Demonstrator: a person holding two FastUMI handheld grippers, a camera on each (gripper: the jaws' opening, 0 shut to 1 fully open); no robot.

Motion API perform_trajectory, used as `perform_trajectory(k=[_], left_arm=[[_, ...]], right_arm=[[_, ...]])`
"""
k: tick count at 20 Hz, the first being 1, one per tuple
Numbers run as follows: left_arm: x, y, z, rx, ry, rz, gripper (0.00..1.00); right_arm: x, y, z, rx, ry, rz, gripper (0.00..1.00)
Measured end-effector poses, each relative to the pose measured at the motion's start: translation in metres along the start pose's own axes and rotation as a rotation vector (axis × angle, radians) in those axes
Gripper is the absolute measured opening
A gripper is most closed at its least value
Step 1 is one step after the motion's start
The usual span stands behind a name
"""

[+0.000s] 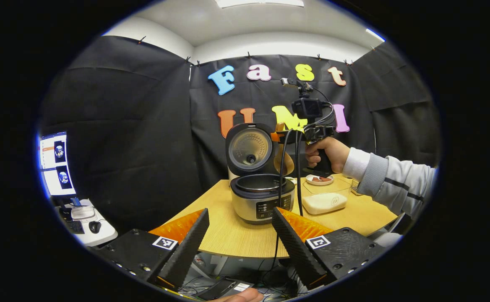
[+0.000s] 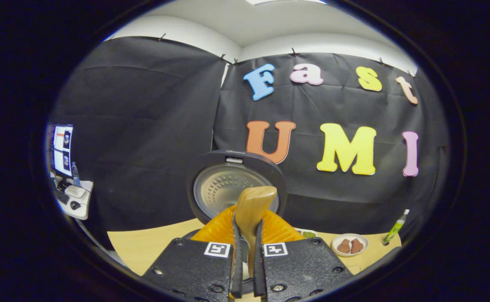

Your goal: Close the left gripper, press the button to open the rice cooker; take a wooden spoon from the chopstick holder with the right hand, scoop a spoonful of rice and pour it into the rice cooker, then put the wooden spoon back into the chopstick holder.

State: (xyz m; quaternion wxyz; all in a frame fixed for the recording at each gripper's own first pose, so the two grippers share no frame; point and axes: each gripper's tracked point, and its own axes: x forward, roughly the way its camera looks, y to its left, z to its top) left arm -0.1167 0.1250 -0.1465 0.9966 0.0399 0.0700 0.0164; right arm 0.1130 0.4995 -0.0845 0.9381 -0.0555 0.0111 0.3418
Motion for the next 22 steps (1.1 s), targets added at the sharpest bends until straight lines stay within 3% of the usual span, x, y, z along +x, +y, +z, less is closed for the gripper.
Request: perform_trajectory(k=[4,8,14,22], left_arm=[[0.001,0.003,0.004,-0.008,-0.009,0.030,0.96],[0.006,-0.002,0.008,0.017,-0.007,0.062,0.96],[0.009,-0.019,0.026,0.013,-0.050,0.099,0.96],[0.035,-0.065,0.038,-0.048,-0.096,0.021,0.96]], right_arm=[[-0.026,-0.033,0.012,0.074,-0.025,-0.049,0.16],[-0.054,-0.100,0.014,0.099,-0.042,-0.150,0.15],[-0.105,-0.234,-0.006,0.147,-0.033,-0.333,0.15],[-0.164,-0.402,-0.068,0.238,0.008,-0.582,0.17]])
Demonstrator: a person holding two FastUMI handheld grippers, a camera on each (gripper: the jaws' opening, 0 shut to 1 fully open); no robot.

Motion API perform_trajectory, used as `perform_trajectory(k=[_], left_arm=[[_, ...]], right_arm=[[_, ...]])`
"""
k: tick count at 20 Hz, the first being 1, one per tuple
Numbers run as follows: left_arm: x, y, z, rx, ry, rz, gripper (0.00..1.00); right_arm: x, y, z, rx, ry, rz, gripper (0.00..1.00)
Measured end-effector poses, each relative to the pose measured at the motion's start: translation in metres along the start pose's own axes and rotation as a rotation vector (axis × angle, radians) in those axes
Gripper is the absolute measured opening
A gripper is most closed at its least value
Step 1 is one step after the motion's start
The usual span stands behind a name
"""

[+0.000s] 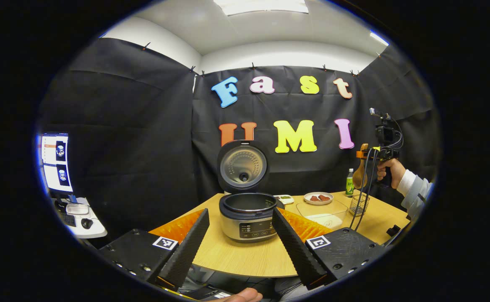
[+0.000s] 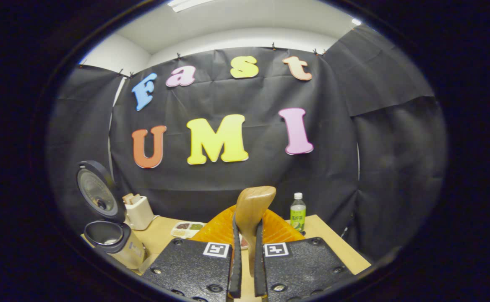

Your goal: Close the left gripper, press the button to open the rice cooker; take a wooden spoon from the chopstick holder with the right hand, scoop a spoonful of rice and pour it into the rice cooker, then put the wooden spoon back into the chopstick holder.

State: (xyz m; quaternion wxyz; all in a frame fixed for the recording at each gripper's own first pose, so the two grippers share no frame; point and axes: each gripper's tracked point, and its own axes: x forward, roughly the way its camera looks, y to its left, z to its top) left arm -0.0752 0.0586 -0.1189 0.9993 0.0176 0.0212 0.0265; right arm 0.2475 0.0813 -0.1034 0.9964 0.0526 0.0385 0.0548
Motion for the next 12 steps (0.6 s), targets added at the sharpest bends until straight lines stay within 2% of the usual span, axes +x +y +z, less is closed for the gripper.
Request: perform_trajectory(k=[2,3,4,5,10,12], left_arm=[[0.004,-0.015,-0.004,0.006,-0.001,-0.030,0.96],[0.007,-0.018,-0.005,0.014,-0.005,-0.033,1.00],[0.009,-0.018,-0.006,0.020,-0.009,-0.026,0.96],[0.013,-0.020,-0.008,0.024,-0.007,-0.023,0.96],[0.031,-0.036,-0.022,0.018,0.036,-0.043,0.96],[0.041,-0.044,-0.030,0.008,0.050,-0.054,0.96]], right_arm=[[0.012,-0.026,-0.017,0.037,0.012,-0.040,0.17],[0.018,-0.035,-0.027,0.058,0.023,-0.049,0.17],[0.023,-0.041,-0.039,0.084,0.038,-0.053,0.18],[0.029,-0.046,-0.051,0.107,0.058,-0.056,0.17],[0.044,-0.059,-0.102,0.172,0.163,-0.060,0.19],[0.045,-0.064,-0.119,0.173,0.223,-0.075,0.23]])
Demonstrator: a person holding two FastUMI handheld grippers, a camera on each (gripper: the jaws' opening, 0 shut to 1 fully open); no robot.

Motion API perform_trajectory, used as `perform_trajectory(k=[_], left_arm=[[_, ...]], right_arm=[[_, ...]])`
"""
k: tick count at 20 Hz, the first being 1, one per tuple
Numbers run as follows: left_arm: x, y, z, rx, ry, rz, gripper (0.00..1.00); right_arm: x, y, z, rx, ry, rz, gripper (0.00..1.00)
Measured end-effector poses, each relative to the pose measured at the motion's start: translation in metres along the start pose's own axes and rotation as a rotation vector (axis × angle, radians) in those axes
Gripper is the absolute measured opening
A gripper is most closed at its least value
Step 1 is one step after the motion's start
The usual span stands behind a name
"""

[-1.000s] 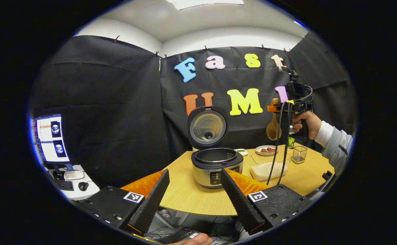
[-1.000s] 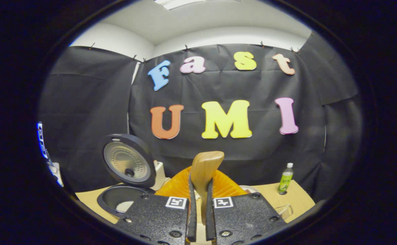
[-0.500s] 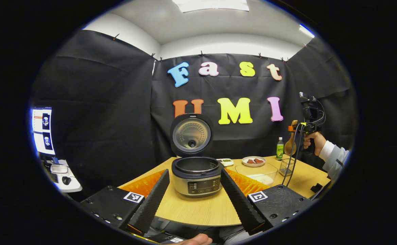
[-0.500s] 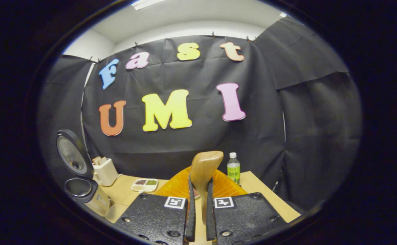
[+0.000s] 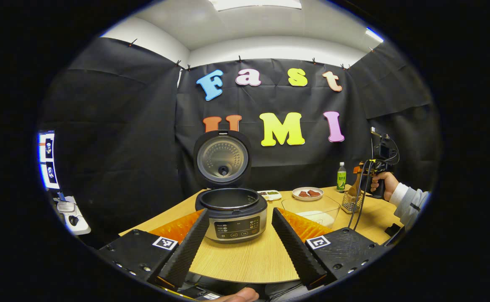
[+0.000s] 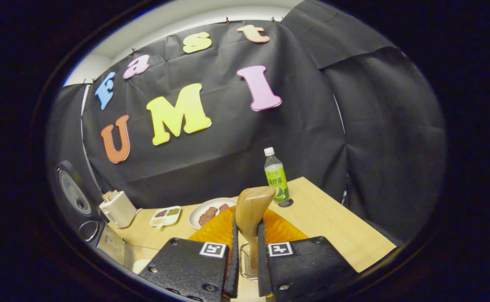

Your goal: Close the left gripper, press the button to open the rice cooker; take a wooden spoon from the chopstick holder with the right hand, scoop a spoonful of rice and pour it into the rice cooker, then put the wooden spoon back into the chopstick holder.

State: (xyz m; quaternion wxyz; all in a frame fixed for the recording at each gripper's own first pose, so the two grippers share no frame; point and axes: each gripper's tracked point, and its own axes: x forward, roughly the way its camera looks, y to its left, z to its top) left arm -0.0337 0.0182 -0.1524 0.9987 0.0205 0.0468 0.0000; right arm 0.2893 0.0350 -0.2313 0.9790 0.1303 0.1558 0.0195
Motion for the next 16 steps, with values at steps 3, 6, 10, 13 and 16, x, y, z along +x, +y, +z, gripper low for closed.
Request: perform_trajectory(k=[3,6,10,13,16], left_arm=[[0.012,-0.014,-0.012,-0.018,0.038,-0.024,0.96],[0.022,-0.028,-0.020,-0.041,0.073,-0.070,0.96],[0.023,-0.026,-0.018,-0.015,0.082,-0.060,0.96],[0.020,-0.027,-0.009,-0.040,0.079,-0.067,0.96],[0.015,-0.014,0.016,-0.045,0.080,-0.037,0.96]], right_arm=[[-0.010,-0.011,0.017,-0.027,-0.062,-0.030,0.57],[-0.038,-0.021,0.027,-0.038,-0.163,-0.079,0.89],[-0.086,-0.029,0.024,-0.023,-0.195,-0.104,1.00],[-0.125,-0.026,0.016,-0.010,-0.185,-0.087,0.99],[-0.158,-0.016,0.003,-0.006,-0.162,-0.030,1.00]])
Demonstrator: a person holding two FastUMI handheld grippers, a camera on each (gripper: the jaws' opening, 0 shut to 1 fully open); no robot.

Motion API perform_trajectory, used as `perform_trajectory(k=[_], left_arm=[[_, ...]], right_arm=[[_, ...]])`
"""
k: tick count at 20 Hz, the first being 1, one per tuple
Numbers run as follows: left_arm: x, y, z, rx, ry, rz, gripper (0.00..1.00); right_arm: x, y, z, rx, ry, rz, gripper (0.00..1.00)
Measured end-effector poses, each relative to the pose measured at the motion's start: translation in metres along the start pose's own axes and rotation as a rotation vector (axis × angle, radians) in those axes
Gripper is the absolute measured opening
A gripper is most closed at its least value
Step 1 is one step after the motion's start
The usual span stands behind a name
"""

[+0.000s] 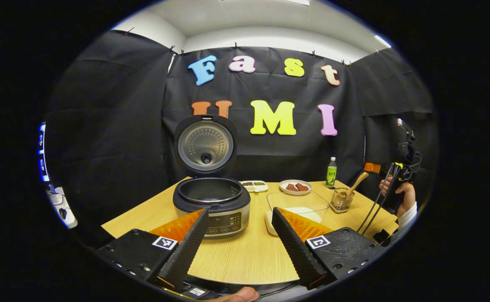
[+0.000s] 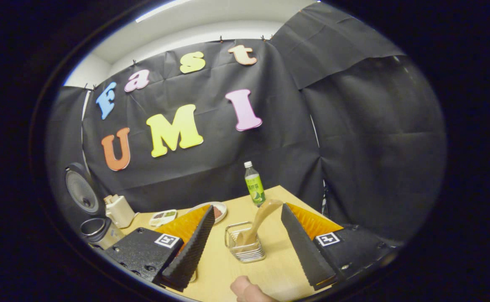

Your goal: Close the left gripper, press the button to open the rice cooker; take a wooden spoon from the chopstick holder with the right hand, scoop a spoonful of rice and pour it into the rice cooker, then put the wooden spoon back into the chopstick holder.

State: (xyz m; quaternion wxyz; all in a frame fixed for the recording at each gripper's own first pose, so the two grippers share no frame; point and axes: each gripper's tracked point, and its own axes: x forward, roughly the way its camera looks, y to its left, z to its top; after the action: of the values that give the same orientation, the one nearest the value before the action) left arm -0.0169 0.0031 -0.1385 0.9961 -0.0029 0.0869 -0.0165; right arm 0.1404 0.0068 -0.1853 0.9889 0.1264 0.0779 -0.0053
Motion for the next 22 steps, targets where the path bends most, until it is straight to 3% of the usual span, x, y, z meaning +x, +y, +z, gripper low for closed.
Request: perform_trajectory(k=[4,9,17,22], left_arm=[[0.001,0.010,0.048,-0.007,-0.047,0.020,0.96],[0.011,0.022,0.098,-0.003,-0.031,0.043,0.96],[0.051,0.040,0.178,0.056,-0.089,0.118,0.95],[0.102,0.031,0.207,0.000,-0.094,0.083,0.95]], right_arm=[[-0.038,0.001,-0.015,-0.094,0.037,-0.003,1.00],[-0.079,0.018,-0.021,-0.093,0.071,0.096,1.00],[-0.117,0.004,-0.010,-0.155,0.045,0.101,1.00],[-0.122,-0.007,-0.013,-0.121,0.046,0.109,1.00]])
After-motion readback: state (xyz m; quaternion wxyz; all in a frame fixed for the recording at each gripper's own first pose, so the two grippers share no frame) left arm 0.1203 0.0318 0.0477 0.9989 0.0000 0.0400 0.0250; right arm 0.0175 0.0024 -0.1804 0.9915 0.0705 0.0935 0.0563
